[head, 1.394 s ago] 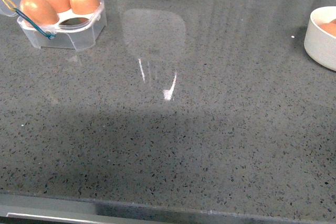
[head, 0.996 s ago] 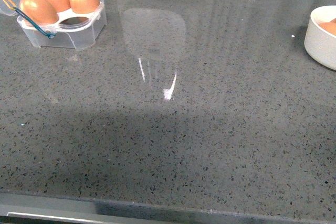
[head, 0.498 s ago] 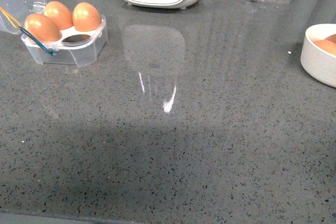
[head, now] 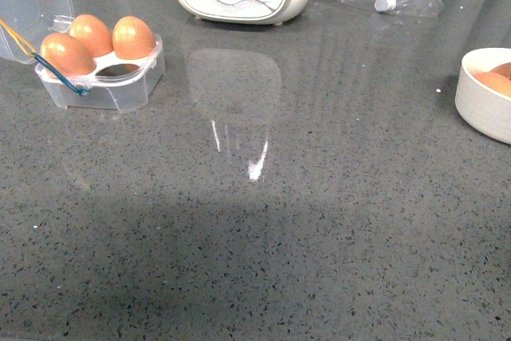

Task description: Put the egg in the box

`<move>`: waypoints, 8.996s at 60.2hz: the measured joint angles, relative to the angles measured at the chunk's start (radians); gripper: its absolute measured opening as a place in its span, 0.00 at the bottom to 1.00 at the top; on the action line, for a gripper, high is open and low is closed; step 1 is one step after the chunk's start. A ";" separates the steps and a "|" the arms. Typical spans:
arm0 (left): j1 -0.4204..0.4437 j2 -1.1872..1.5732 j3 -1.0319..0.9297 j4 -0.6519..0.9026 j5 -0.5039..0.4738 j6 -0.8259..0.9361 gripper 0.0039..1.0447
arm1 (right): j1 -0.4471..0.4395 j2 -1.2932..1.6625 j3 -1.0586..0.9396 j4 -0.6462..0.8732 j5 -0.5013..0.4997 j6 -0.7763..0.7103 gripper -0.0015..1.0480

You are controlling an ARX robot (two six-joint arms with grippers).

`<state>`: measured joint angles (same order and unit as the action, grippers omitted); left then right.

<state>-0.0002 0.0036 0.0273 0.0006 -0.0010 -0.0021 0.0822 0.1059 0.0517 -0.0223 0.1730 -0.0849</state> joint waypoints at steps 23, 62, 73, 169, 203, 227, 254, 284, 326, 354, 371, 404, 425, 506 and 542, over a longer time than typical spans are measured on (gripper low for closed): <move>0.000 0.000 0.000 0.000 0.000 0.000 0.94 | 0.037 0.579 0.209 0.486 -0.111 -0.054 0.93; 0.000 0.000 0.000 0.000 0.000 0.000 0.94 | 0.005 1.249 0.661 0.301 -0.242 0.005 0.93; 0.000 0.000 0.000 0.000 0.000 0.000 0.94 | -0.008 1.302 0.666 0.307 -0.246 0.024 0.93; 0.000 0.000 0.000 0.000 0.000 0.000 0.94 | -0.064 1.295 0.631 0.312 -0.291 0.050 0.41; 0.000 0.000 0.000 0.000 0.000 0.000 0.94 | 0.278 1.362 0.886 0.262 -0.558 0.039 0.41; 0.000 0.000 0.000 0.000 0.000 0.000 0.94 | 0.416 1.647 1.132 0.232 -0.684 -0.027 0.41; 0.000 0.000 0.000 0.000 0.000 0.000 0.94 | 0.525 1.817 1.266 0.205 -0.660 -0.023 0.41; 0.000 0.000 0.000 0.000 0.000 0.000 0.94 | 0.546 1.883 1.324 0.183 -0.577 -0.060 0.41; 0.000 0.000 0.000 0.000 0.000 0.000 0.94 | 0.555 1.936 1.384 0.166 -0.530 -0.066 0.84; 0.000 0.000 0.000 0.000 0.000 0.000 0.94 | 0.494 1.803 1.281 0.228 -0.507 -0.029 0.93; 0.000 0.000 0.000 0.000 0.000 0.000 0.94 | 0.388 1.590 1.017 0.391 -0.275 0.008 0.93; 0.000 0.000 0.000 0.000 0.000 0.000 0.94 | 0.222 0.917 0.400 0.468 -0.068 0.002 0.93; 0.000 0.000 0.000 0.000 0.000 0.000 0.94 | -0.022 0.449 0.233 0.266 -0.150 0.065 0.56; 0.000 -0.001 0.000 0.000 0.000 0.000 0.94 | -0.080 -0.101 -0.045 0.020 -0.174 0.074 0.09; -0.185 0.284 0.180 -0.428 -0.495 -0.267 0.94 | -0.080 -0.101 -0.045 0.020 -0.171 0.076 0.93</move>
<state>-0.1856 0.2878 0.2070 -0.4271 -0.4957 -0.2695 0.0017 0.0044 0.0063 -0.0021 0.0017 -0.0086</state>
